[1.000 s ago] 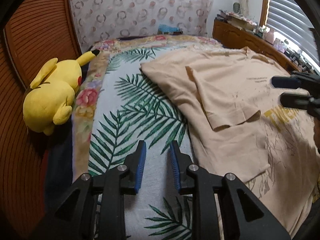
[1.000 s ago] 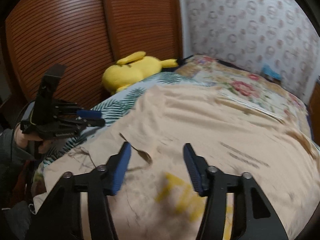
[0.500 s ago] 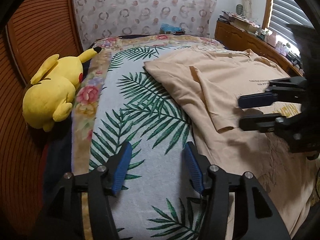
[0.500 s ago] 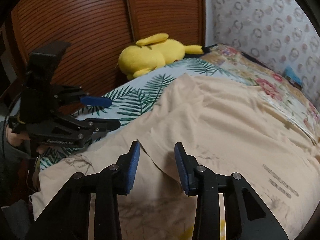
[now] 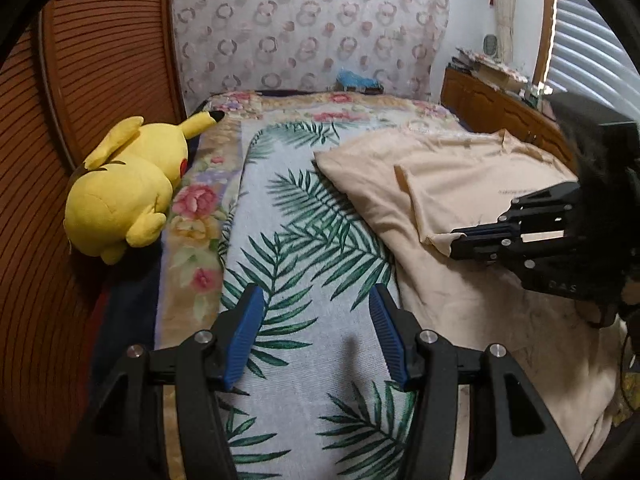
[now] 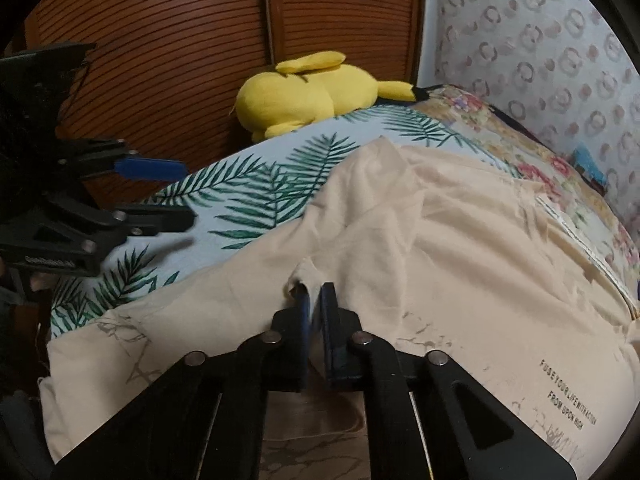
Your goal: Fold small clothes
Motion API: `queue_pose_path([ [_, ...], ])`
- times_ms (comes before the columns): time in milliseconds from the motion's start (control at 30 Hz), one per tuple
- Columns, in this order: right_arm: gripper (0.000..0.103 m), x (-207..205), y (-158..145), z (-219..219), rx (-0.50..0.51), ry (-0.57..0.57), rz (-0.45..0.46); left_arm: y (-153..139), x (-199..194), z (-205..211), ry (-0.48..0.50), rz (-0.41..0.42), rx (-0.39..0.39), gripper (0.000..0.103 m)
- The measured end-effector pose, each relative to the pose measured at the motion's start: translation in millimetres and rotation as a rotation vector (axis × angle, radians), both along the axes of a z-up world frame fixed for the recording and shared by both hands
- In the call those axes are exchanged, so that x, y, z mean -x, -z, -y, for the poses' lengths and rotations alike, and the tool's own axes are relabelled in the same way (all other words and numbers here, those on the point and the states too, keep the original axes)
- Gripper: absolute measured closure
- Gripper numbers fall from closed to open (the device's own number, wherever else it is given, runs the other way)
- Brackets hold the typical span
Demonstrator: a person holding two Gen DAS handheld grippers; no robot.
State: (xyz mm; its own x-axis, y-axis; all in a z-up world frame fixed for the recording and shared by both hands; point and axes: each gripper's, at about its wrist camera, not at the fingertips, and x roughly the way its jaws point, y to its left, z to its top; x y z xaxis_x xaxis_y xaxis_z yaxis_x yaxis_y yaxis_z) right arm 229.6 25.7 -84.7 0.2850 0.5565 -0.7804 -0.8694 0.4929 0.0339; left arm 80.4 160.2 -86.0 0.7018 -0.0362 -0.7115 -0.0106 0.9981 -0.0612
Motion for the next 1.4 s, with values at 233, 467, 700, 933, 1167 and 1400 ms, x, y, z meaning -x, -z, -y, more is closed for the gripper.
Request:
queue_pose_path([
  [233,0.101,-17,-22,28,-0.062,0.105,0.029,-13,7,14,0.035,0.031,0.005,0.049],
  [467,0.101,-50,-38,67,-0.081,0.249,0.032,-16,5,33,0.075,0.036,0.008,0.049],
  [700,0.087,-61,-32,93,-0.043,0.348,0.024,-11,-1,52,0.109,0.019,0.010,0.049],
  [933,0.081,-57,-25,134,0.006,0.390,0.024,-2,-13,71,0.142,-0.011,0.002,0.049],
  [1167,0.080,-52,-17,176,0.059,0.437,0.034,12,-30,81,0.156,-0.062,-0.014,0.049],
  [1400,0.057,-55,-9,188,0.059,0.443,0.002,21,-33,83,0.173,-0.090,-0.014,0.049],
])
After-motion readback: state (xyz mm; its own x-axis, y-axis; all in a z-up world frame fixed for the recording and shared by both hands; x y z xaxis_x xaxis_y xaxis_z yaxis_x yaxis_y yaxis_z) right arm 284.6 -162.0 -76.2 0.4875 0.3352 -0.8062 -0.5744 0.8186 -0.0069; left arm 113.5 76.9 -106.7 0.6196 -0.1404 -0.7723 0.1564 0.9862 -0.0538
